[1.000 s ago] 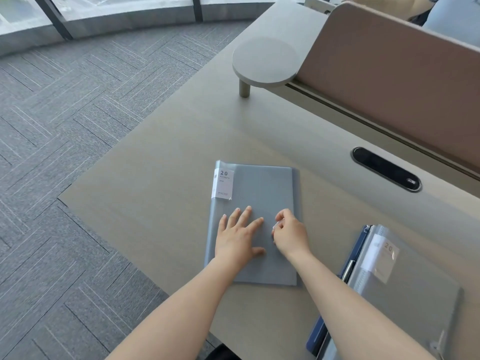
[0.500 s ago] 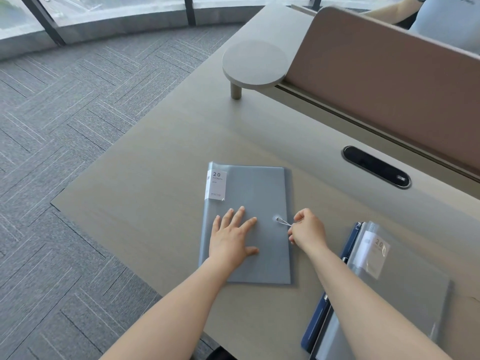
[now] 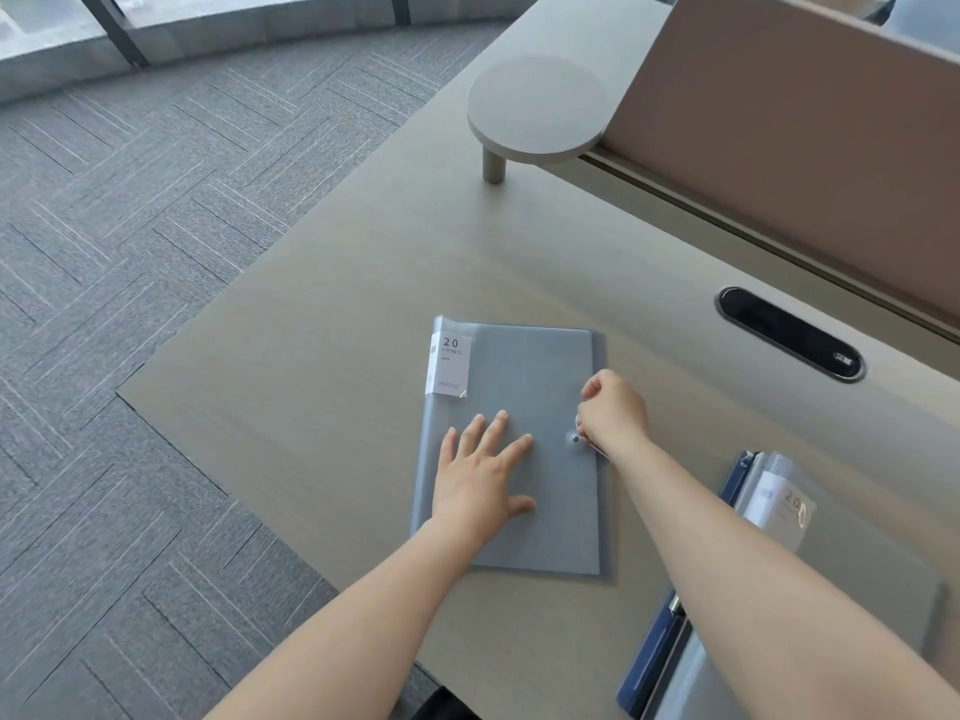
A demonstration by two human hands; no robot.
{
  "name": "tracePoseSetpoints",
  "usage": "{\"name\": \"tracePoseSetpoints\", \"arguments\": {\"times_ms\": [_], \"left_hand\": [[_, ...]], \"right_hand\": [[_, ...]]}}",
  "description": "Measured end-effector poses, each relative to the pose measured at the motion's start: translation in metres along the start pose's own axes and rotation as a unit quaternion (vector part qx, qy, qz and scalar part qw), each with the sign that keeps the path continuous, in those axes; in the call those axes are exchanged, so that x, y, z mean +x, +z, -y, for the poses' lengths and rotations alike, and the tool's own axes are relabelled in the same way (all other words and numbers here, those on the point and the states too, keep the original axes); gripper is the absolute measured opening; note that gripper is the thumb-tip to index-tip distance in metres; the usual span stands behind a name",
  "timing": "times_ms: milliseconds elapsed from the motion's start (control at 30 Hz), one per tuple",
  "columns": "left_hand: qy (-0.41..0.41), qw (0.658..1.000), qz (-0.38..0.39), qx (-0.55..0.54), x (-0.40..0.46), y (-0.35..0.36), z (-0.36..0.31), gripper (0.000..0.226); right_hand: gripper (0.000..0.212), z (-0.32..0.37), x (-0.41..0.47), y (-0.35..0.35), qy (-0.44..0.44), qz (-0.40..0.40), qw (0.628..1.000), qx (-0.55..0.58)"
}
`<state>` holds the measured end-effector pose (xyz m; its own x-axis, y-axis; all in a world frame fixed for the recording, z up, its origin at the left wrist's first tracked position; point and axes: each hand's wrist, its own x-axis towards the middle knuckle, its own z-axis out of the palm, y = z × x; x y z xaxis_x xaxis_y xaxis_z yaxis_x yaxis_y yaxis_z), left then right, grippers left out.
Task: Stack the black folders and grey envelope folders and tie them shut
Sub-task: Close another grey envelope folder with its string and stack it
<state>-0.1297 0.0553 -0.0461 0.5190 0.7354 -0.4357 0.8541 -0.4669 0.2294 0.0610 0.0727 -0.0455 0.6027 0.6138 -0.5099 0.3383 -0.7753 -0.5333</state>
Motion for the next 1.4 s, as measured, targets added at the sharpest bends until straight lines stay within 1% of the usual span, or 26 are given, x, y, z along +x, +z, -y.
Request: {"name": "tracePoseSetpoints", "arguments": {"times_ms": [100, 167, 300, 400, 500, 600, 667, 767, 867, 933, 1000, 1033, 1100, 1200, 1267, 1300, 1333, 1400], "left_hand": [[0.001, 1.0, 0.002, 0.002, 0.0, 0.001, 0.001, 0.078], [0.002, 1.0, 0.001, 0.006, 0.0, 0.001, 0.001, 0.078], [0.007, 1.0, -0.009, 0.013, 0.001, -0.002, 0.003, 0.078], [0.005, 1.0, -0.021, 0.012, 0.003, -0.006, 0.005, 0.075], [-0.007, 0.999, -0.035, 0.008, 0.005, -0.011, 0.009, 0.072], [-0.037, 0.998, -0.052, 0.003, 0.005, -0.014, 0.018, 0.074], [-0.068, 0.995, -0.075, -0.008, 0.004, -0.014, 0.024, 0.079], [-0.127, 0.984, -0.108, -0.056, 0.0, -0.015, 0.03, 0.088], [-0.181, 0.97, -0.108, -0.121, -0.002, -0.016, 0.032, 0.095], [-0.203, 0.96, -0.108, -0.161, -0.003, -0.017, 0.032, 0.093], [-0.226, 0.942, -0.119, -0.217, -0.003, -0.021, 0.031, 0.087], [-0.243, 0.928, -0.124, -0.255, -0.002, -0.024, 0.031, 0.083], [-0.282, 0.892, -0.12, -0.334, 0.004, -0.029, 0.035, 0.078], [-0.319, 0.834, -0.11, -0.436, 0.008, -0.037, 0.042, 0.071], [-0.325, 0.811, -0.105, -0.475, 0.008, -0.041, 0.045, 0.055], [-0.325, 0.802, -0.102, -0.491, 0.007, -0.041, 0.047, 0.046], [-0.326, 0.791, -0.097, -0.509, 0.006, -0.041, 0.049, 0.037], [-0.325, 0.764, -0.087, -0.551, 0.005, -0.04, 0.054, 0.027]], "right_hand": [[0.023, 0.003, -0.005, 0.004, -0.038, 0.001, 0.998, -0.047], [0.02, 0.002, -0.007, 0.004, -0.053, -0.001, 0.997, -0.052], [0.008, -0.003, -0.011, -0.001, -0.044, -0.006, 0.999, 0.003], [0.009, -0.013, -0.015, -0.007, -0.018, -0.023, 0.998, 0.057], [0.021, -0.02, -0.021, -0.014, -0.019, -0.02, 0.996, 0.082], [0.027, -0.02, -0.026, -0.02, -0.032, -0.014, 0.992, 0.12], [0.03, -0.021, -0.026, -0.023, -0.033, -0.032, 0.991, 0.129], [0.035, -0.03, -0.028, -0.027, 0.001, -0.058, 0.995, 0.078], [0.036, -0.041, -0.035, -0.025, 0.032, -0.035, 0.999, 0.025], [0.031, -0.042, -0.04, -0.021, 0.043, -0.023, 0.999, 0.01], [0.018, -0.041, -0.045, -0.018, 0.046, -0.028, 0.999, 0.01], [0.014, -0.041, -0.046, -0.017, 0.052, -0.031, 0.998, 0.012], [0.012, -0.041, -0.048, -0.017, 0.055, -0.029, 0.998, 0.029], [0.018, -0.041, -0.047, -0.015, 0.064, -0.015, 0.994, 0.086], [0.022, -0.047, -0.042, -0.013, 0.078, -0.006, 0.99, 0.113], [0.017, -0.05, -0.038, -0.011, 0.093, -0.002, 0.987, 0.128], [0.008, -0.054, -0.035, -0.01, 0.108, 0.002, 0.983, 0.147], [0.017, -0.06, -0.031, -0.009, 0.125, 0.009, 0.975, 0.185]]}}
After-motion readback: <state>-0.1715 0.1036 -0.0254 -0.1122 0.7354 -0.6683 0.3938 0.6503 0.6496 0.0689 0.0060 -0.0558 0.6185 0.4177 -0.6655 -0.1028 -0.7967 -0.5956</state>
